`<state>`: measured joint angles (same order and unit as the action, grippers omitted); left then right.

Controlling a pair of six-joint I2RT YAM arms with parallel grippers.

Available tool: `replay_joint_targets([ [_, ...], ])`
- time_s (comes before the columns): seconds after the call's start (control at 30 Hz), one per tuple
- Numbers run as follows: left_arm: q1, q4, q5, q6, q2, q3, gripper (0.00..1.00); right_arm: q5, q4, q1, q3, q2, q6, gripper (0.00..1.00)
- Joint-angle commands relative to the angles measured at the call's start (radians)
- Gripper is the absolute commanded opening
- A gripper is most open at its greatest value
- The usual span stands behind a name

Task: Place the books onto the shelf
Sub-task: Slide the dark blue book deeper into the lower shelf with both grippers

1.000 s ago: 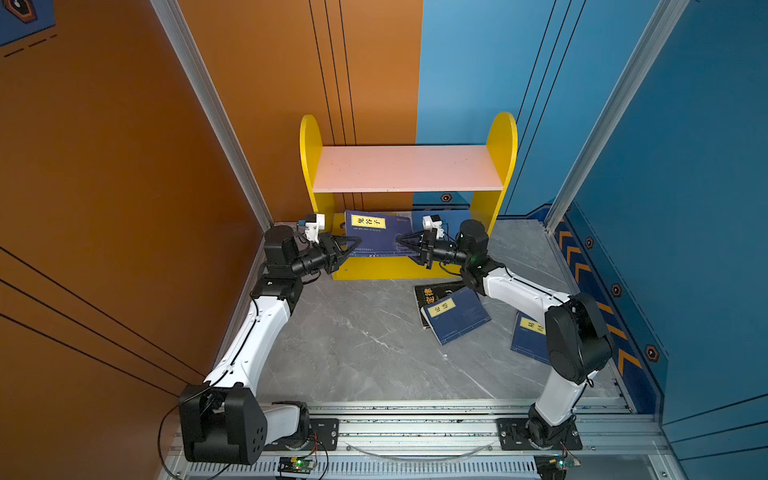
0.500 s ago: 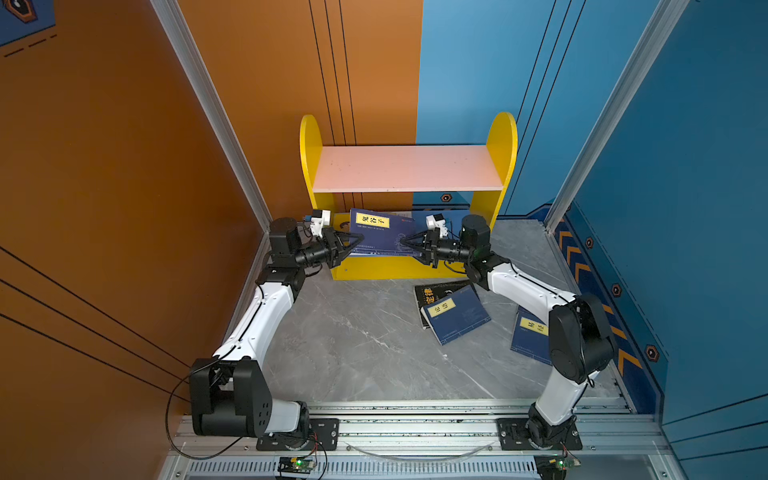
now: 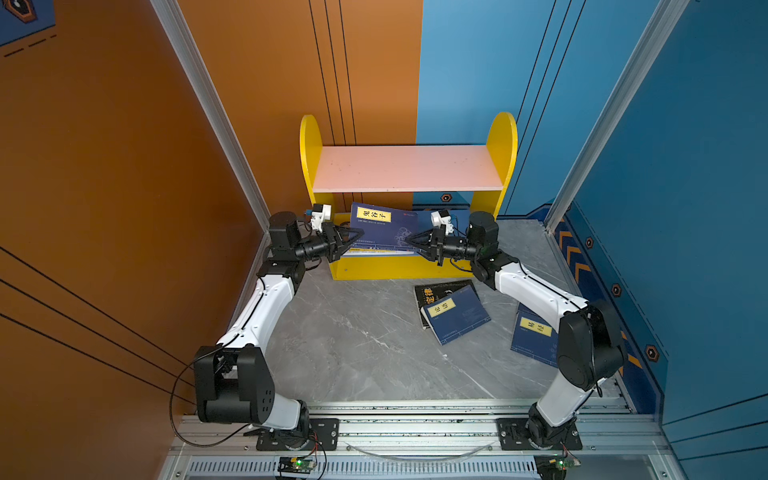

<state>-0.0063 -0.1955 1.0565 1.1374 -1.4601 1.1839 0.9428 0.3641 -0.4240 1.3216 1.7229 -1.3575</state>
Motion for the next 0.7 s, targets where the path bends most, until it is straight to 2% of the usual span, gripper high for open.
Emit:
replay_joint_targets([
  [0.0,0.015,-0.081,0.009,-0.013,-0.008,0.051,0.03,0.027,-0.038,-0.001,-0.013,-0.027,0.021,0.26],
  [0.03,0.017,-0.088,0.007,-0.012,-0.008,0.052,0.03,0.024,-0.038,-0.002,-0.017,-0.029,0.021,0.31],
  [0.2,0.020,-0.108,-0.001,-0.012,-0.009,0.056,0.03,0.024,-0.037,-0.010,-0.027,-0.040,0.019,0.34],
  [0.33,0.022,-0.112,0.002,-0.008,-0.021,0.062,0.03,0.016,-0.029,-0.010,-0.038,-0.053,0.012,0.31],
  [0.57,0.022,-0.137,0.014,0.012,-0.046,0.063,0.03,-0.018,-0.012,-0.009,-0.030,-0.045,0.008,0.17],
  [0.6,0.023,-0.138,0.011,0.014,-0.046,0.063,0.05,-0.027,-0.009,-0.010,-0.028,-0.043,0.007,0.14],
  [0.67,0.025,-0.128,-0.009,0.022,-0.043,0.063,0.15,-0.042,-0.014,-0.010,-0.029,-0.045,0.014,0.11],
])
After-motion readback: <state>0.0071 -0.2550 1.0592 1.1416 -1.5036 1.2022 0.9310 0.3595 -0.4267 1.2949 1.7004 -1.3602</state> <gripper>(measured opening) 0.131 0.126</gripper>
